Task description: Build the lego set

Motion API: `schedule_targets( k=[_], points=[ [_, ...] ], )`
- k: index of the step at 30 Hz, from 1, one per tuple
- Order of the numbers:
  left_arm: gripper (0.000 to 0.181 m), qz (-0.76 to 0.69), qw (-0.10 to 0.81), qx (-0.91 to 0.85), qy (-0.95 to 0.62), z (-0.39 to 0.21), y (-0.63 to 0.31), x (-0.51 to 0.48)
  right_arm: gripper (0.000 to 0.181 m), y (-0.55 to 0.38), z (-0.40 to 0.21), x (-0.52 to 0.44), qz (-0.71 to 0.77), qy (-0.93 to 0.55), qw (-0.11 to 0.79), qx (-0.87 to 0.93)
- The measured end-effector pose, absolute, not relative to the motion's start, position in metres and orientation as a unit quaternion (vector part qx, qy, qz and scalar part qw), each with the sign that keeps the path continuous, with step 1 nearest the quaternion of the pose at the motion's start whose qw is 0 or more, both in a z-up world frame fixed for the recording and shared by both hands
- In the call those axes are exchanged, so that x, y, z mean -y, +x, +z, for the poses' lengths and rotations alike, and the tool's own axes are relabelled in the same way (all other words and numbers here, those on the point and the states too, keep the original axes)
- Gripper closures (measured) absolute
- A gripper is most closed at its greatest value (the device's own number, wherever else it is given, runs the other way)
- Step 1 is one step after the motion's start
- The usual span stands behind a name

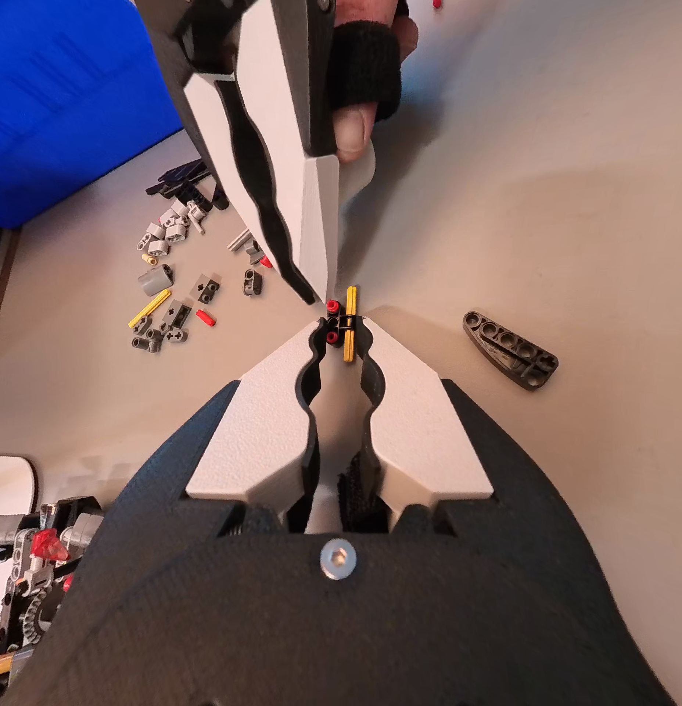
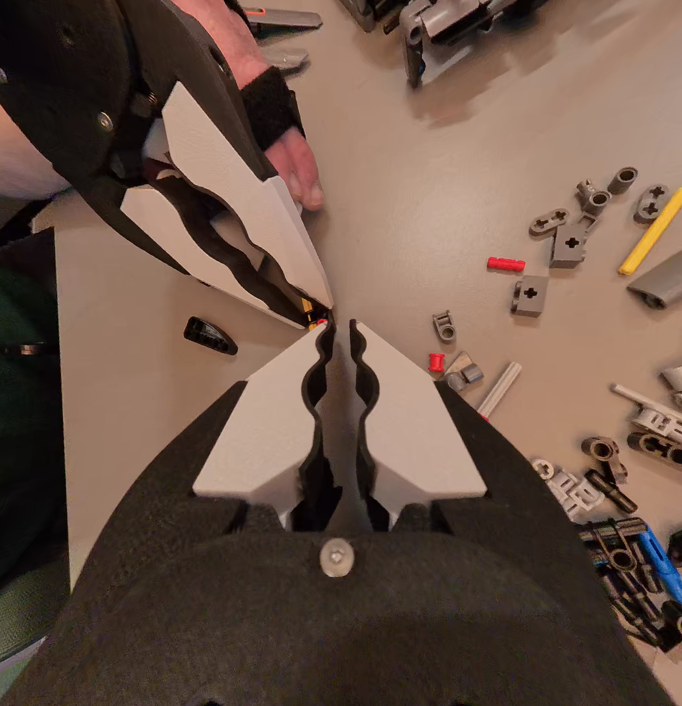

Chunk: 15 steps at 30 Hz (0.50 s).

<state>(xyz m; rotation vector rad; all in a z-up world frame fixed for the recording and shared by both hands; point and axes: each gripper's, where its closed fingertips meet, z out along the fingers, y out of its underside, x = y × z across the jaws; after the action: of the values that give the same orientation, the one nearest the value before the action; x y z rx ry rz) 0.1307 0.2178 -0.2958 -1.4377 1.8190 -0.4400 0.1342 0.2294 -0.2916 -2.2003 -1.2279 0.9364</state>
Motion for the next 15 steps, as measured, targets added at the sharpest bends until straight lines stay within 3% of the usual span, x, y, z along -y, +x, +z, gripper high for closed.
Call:
schedule_targets(
  k=[15],
  points=[
    [0.168, -0.173, 0.381, -0.713, -0.563, -0.2958, 0.1308, -0.2178, 0.169, 0.1314, -0.2893, -0.2285, 0.377, -0.791, 0.218, 0.429]
  ],
)
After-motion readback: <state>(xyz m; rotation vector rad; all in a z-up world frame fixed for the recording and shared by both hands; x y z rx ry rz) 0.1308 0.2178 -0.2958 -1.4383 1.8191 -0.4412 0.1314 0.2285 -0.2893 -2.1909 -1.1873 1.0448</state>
